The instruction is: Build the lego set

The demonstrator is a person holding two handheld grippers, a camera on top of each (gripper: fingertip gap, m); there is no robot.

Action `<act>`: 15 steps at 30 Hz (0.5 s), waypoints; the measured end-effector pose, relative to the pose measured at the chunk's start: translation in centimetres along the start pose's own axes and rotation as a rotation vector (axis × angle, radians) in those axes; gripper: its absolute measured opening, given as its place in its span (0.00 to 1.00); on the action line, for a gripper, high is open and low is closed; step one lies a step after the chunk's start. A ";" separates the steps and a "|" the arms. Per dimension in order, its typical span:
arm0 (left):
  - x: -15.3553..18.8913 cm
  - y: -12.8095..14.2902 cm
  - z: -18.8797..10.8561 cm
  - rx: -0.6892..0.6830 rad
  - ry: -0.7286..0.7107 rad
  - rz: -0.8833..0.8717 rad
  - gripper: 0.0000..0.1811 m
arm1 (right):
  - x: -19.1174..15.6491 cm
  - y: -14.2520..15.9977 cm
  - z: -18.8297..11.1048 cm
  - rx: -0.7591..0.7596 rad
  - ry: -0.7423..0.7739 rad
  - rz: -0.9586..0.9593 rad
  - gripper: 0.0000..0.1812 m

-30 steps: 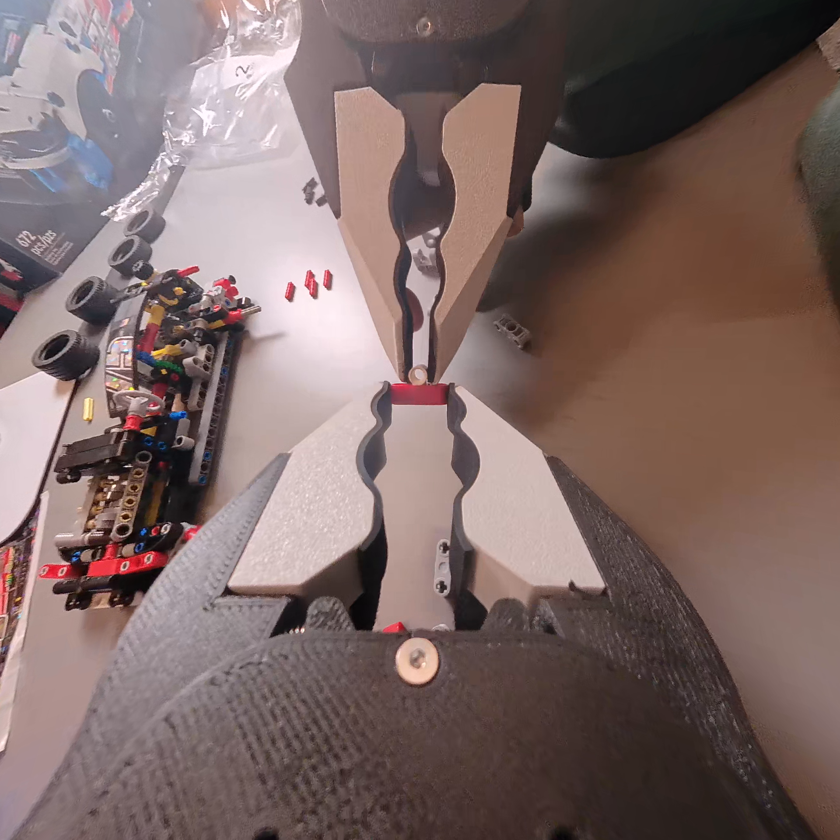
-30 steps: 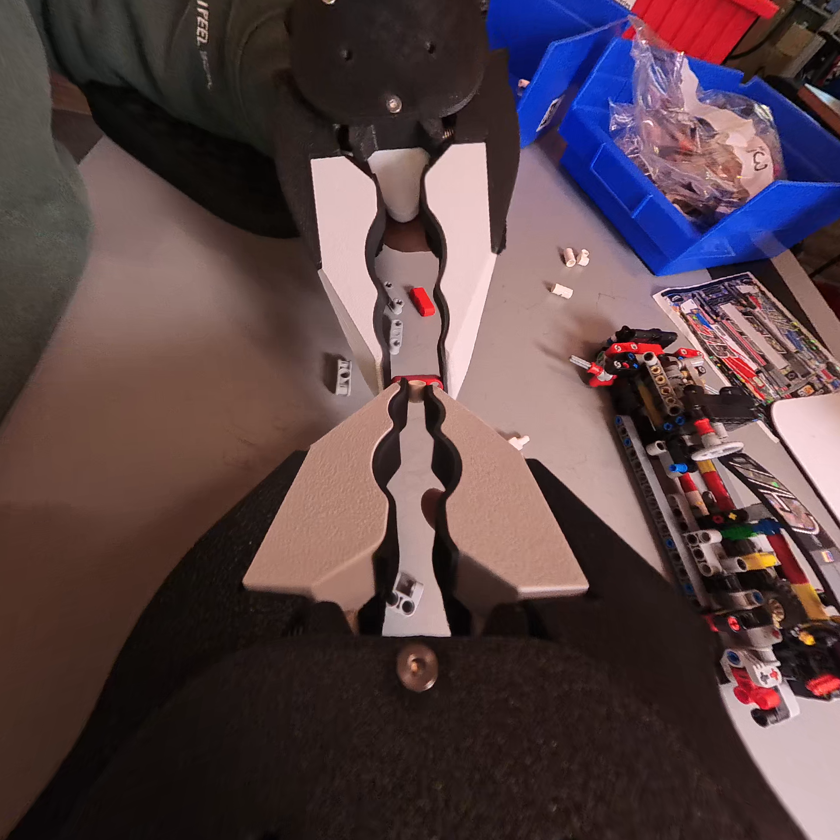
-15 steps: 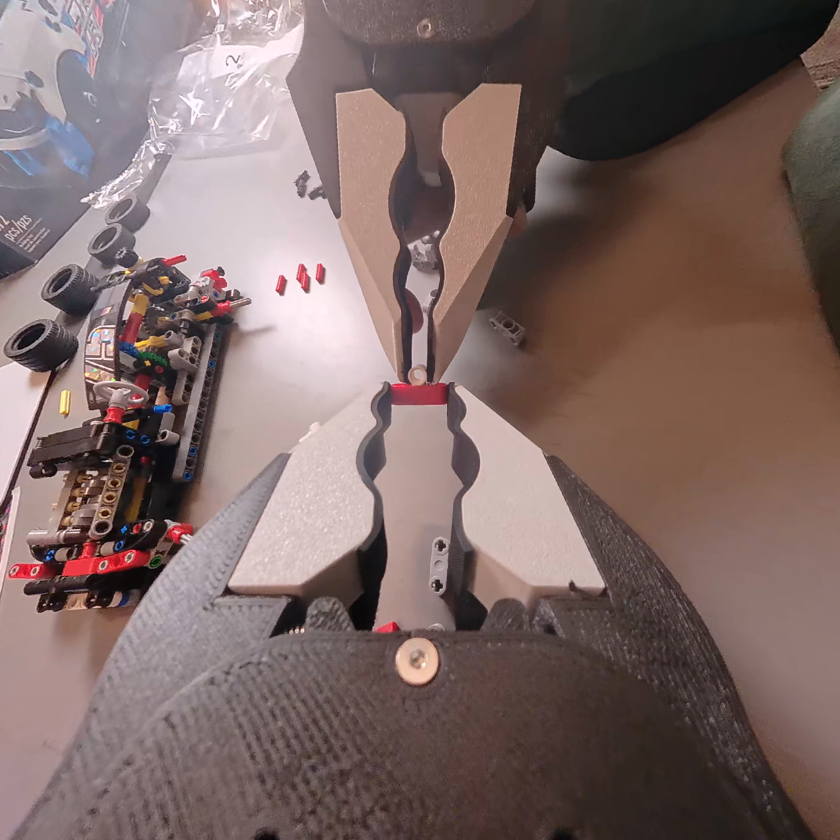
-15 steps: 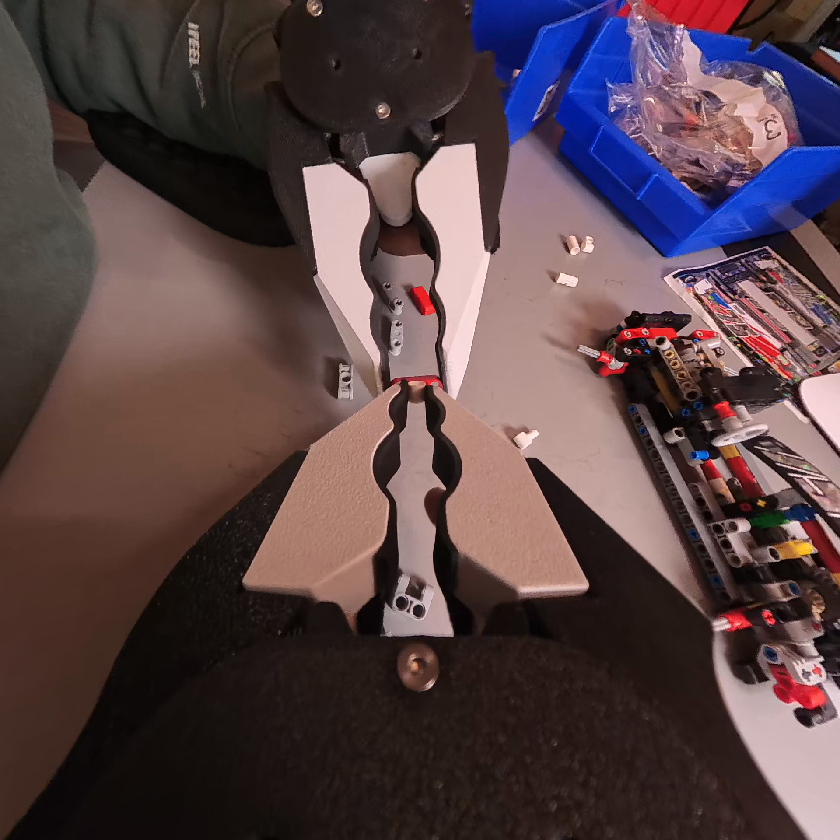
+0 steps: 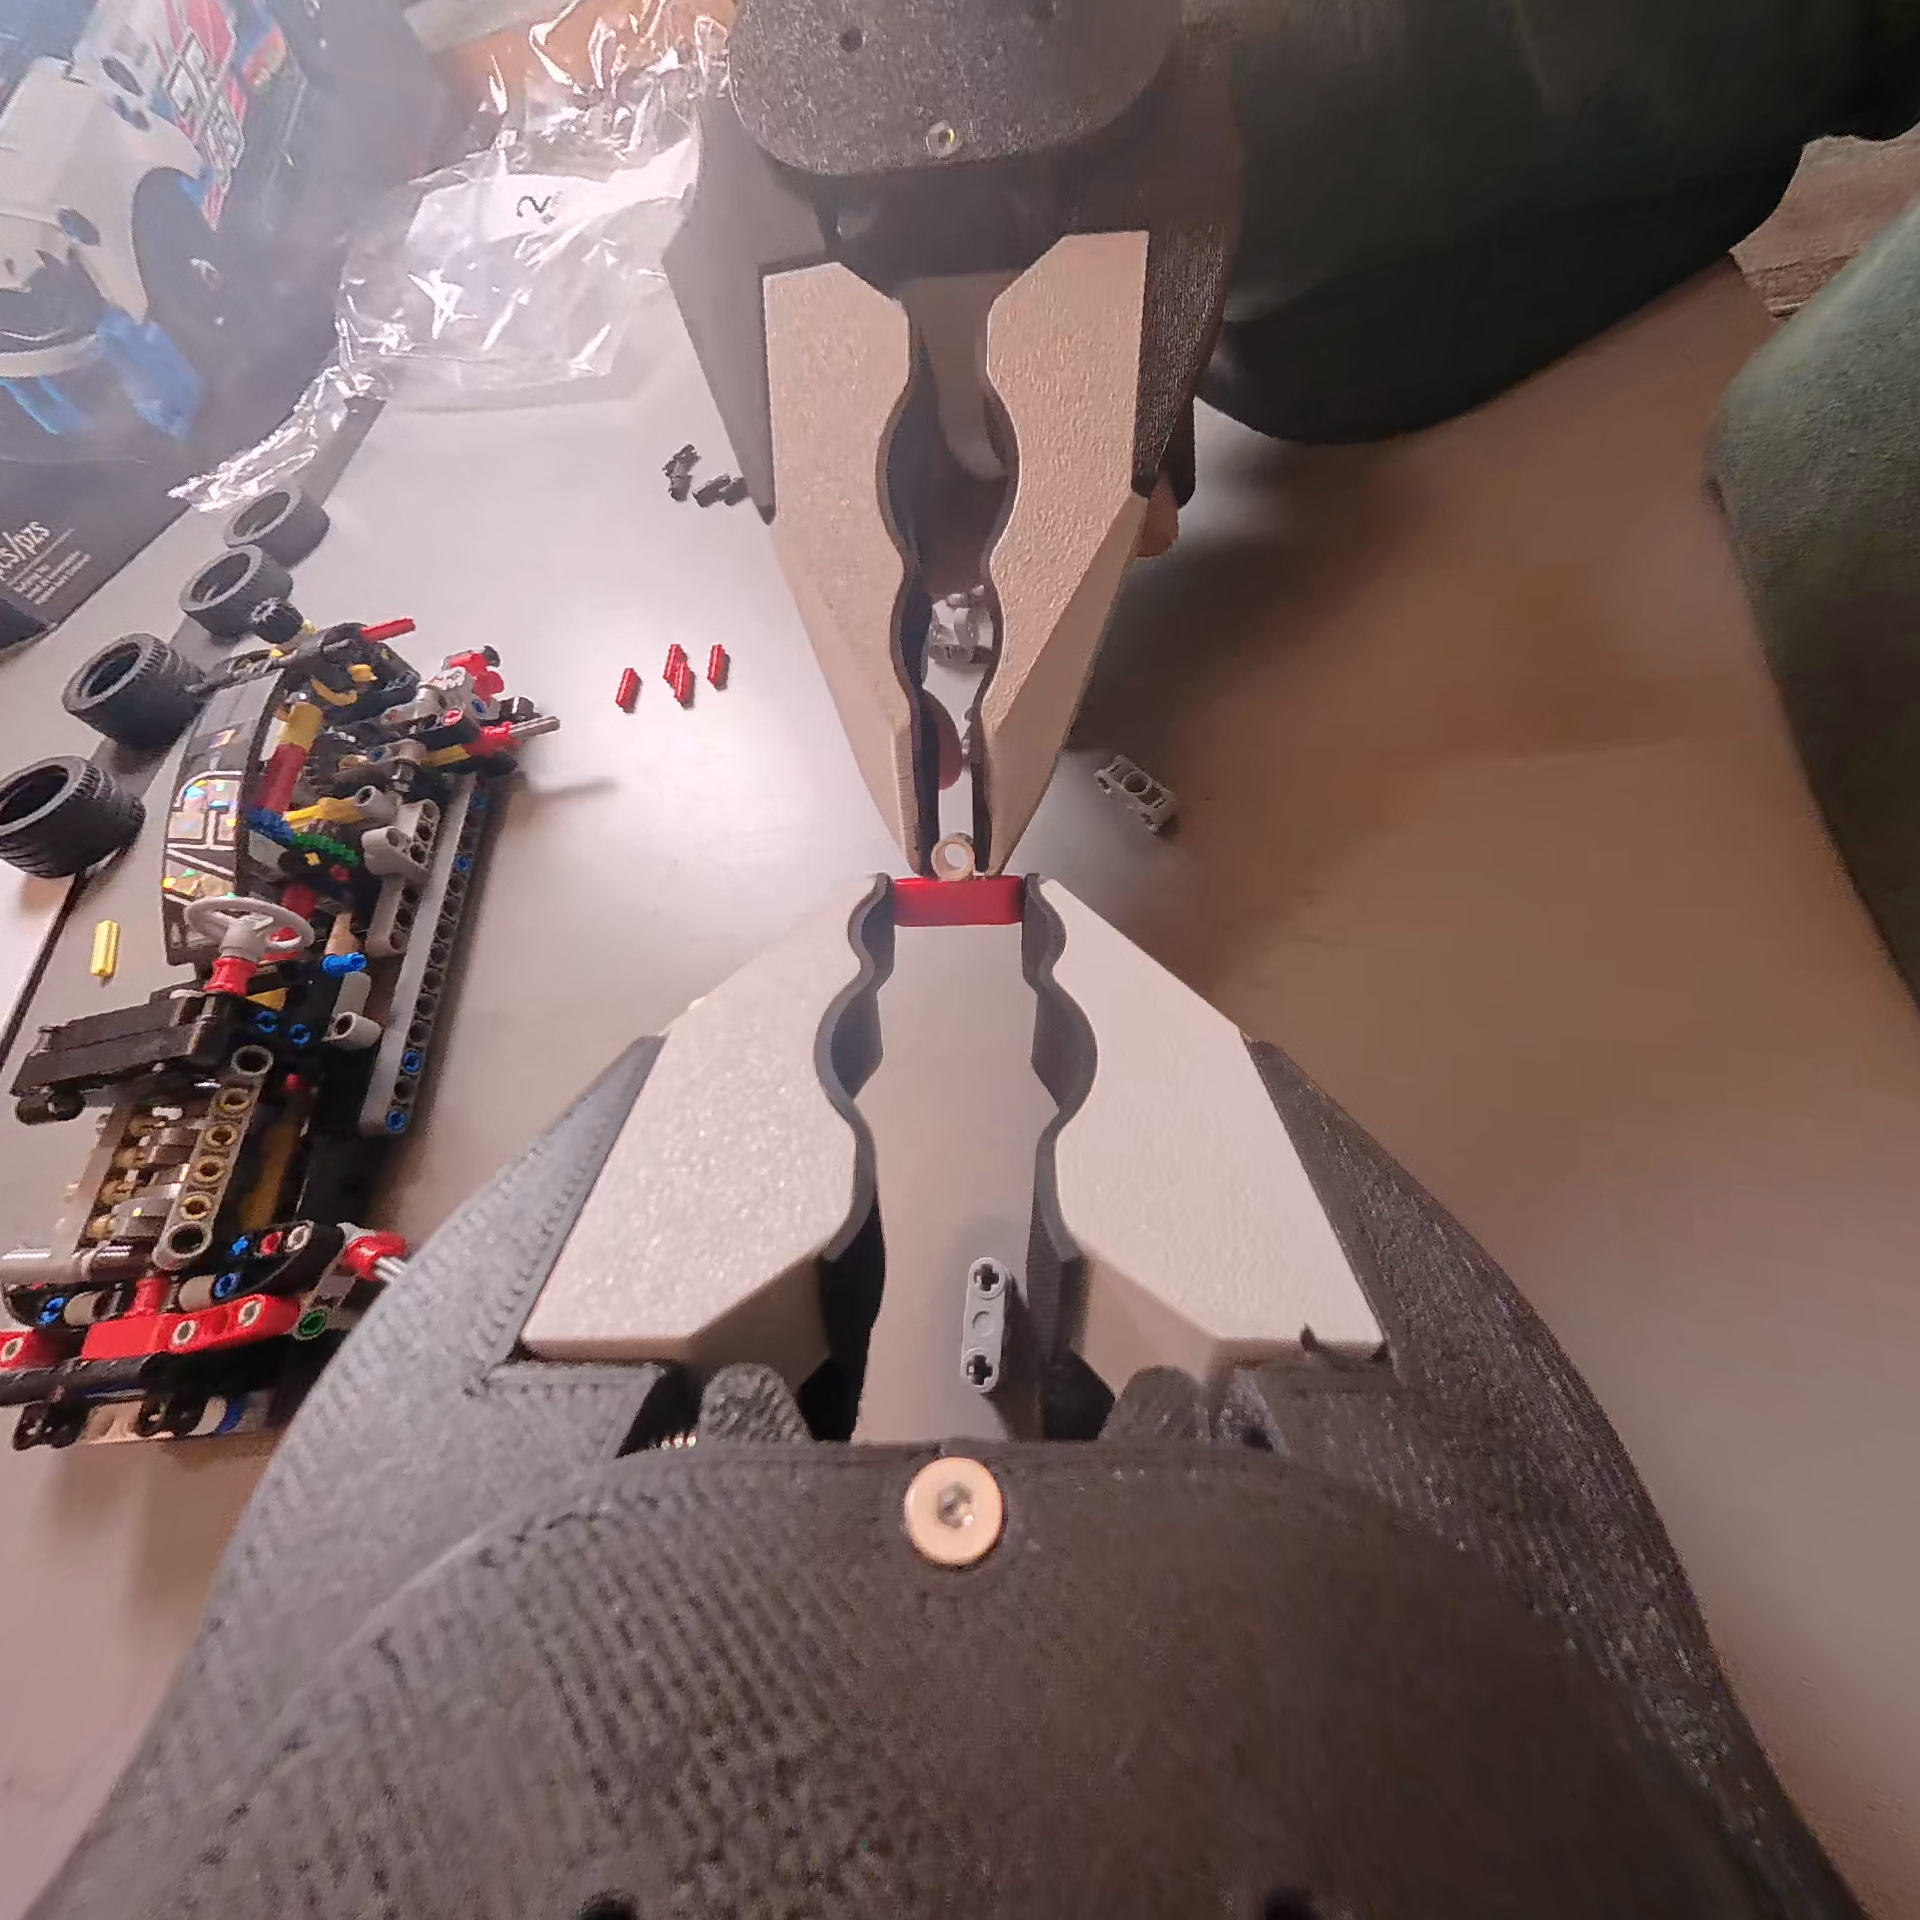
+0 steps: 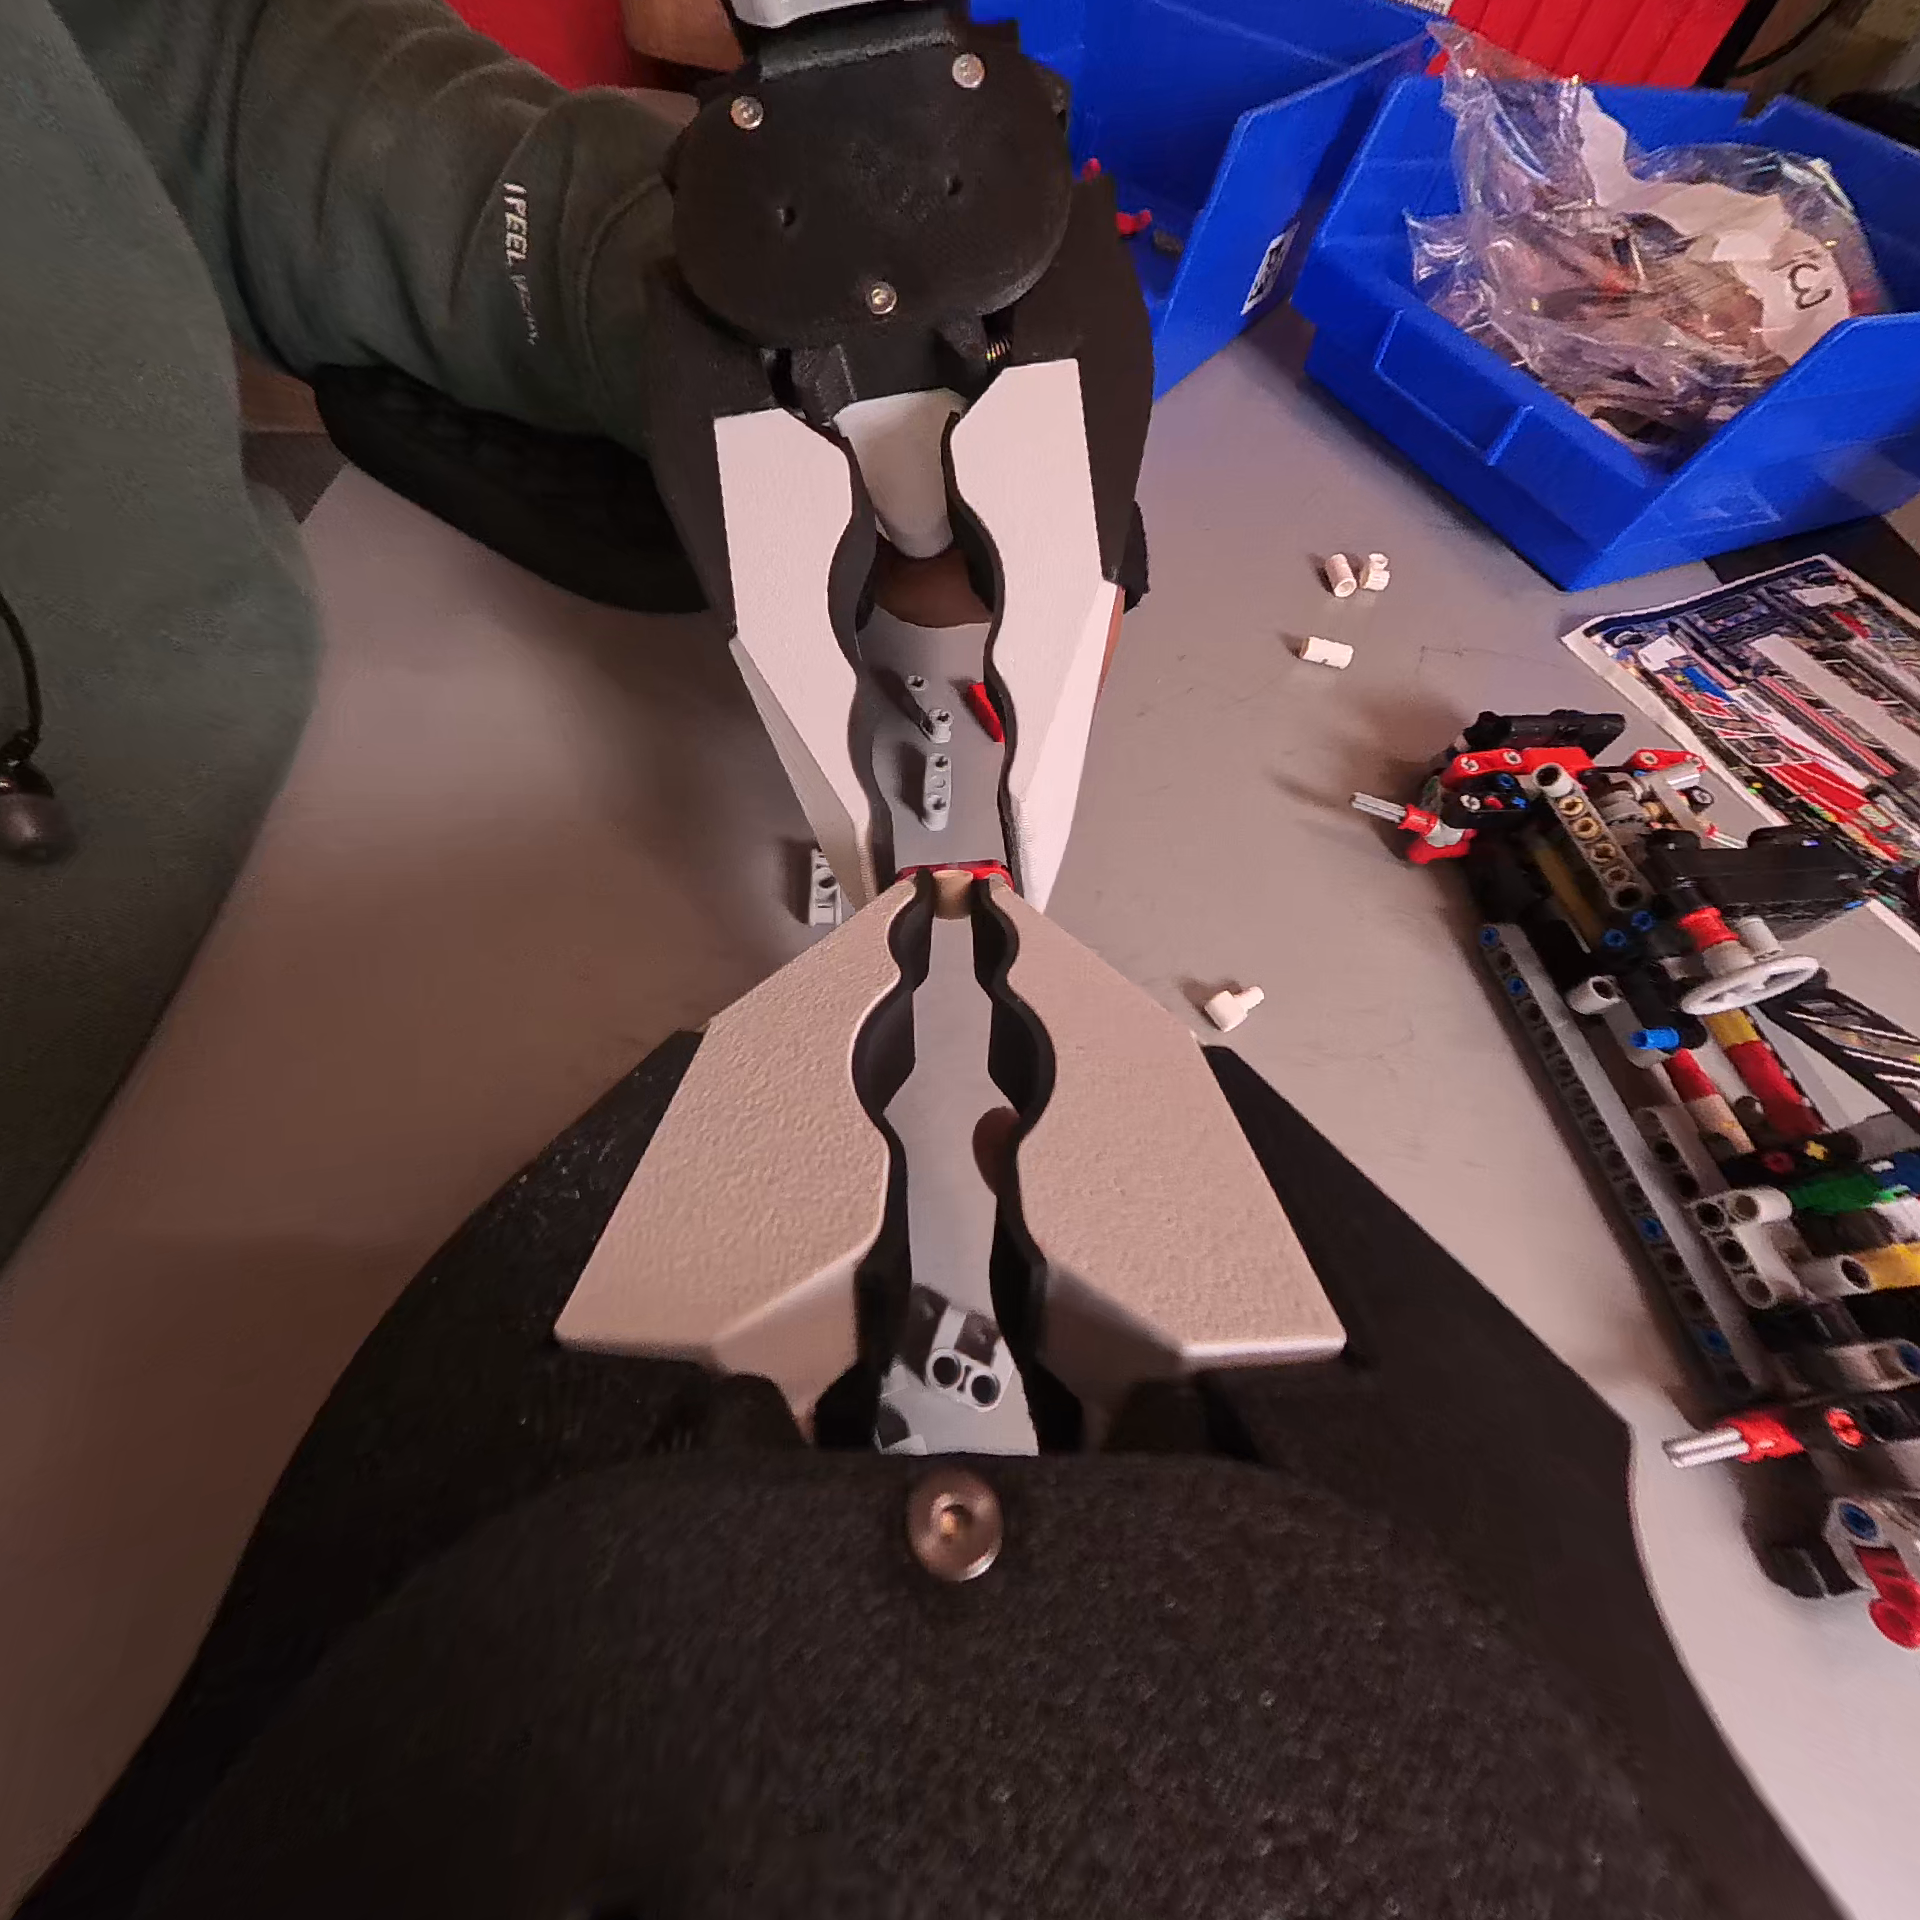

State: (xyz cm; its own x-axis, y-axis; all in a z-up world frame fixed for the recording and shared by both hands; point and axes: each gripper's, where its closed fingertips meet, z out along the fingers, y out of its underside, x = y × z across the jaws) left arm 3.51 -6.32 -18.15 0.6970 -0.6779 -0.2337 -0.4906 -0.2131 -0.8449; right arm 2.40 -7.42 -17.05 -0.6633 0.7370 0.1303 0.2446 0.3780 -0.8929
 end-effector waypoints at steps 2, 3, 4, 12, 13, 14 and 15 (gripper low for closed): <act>0.1 -0.1 -0.1 0.002 0.010 -0.002 0.12 | -0.2 -0.1 0.0 -0.002 -0.003 -0.017 0.03; 0.2 -0.1 -0.1 0.004 0.014 -0.003 0.12 | -0.2 -0.2 0.0 -0.003 -0.004 -0.021 0.03; 0.3 -0.2 -0.2 0.006 0.019 -0.006 0.12 | -0.3 -0.2 0.0 -0.004 -0.007 -0.029 0.03; 0.5 0.2 -0.1 0.011 0.064 -0.059 0.12 | -0.4 0.1 0.2 -0.026 -0.021 -0.016 0.03; 0.5 0.3 0.0 0.012 0.071 -0.073 0.12 | -0.4 0.2 0.3 -0.033 -0.023 -0.004 0.03; 0.4 0.4 0.1 0.015 0.071 -0.087 0.12 | -0.3 0.3 0.3 -0.044 -0.021 0.009 0.03; 0.2 0.4 0.1 0.021 0.062 -0.100 0.12 | -0.1 0.4 0.3 -0.054 -0.017 0.020 0.03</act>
State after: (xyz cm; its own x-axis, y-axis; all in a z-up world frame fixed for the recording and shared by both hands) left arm 3.51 -6.47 -18.61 0.7079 -0.6964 -0.1181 -0.4090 -0.2677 -0.8724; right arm 2.30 -7.49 -17.55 -0.6696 0.7352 0.1054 0.2952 0.3937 -0.8705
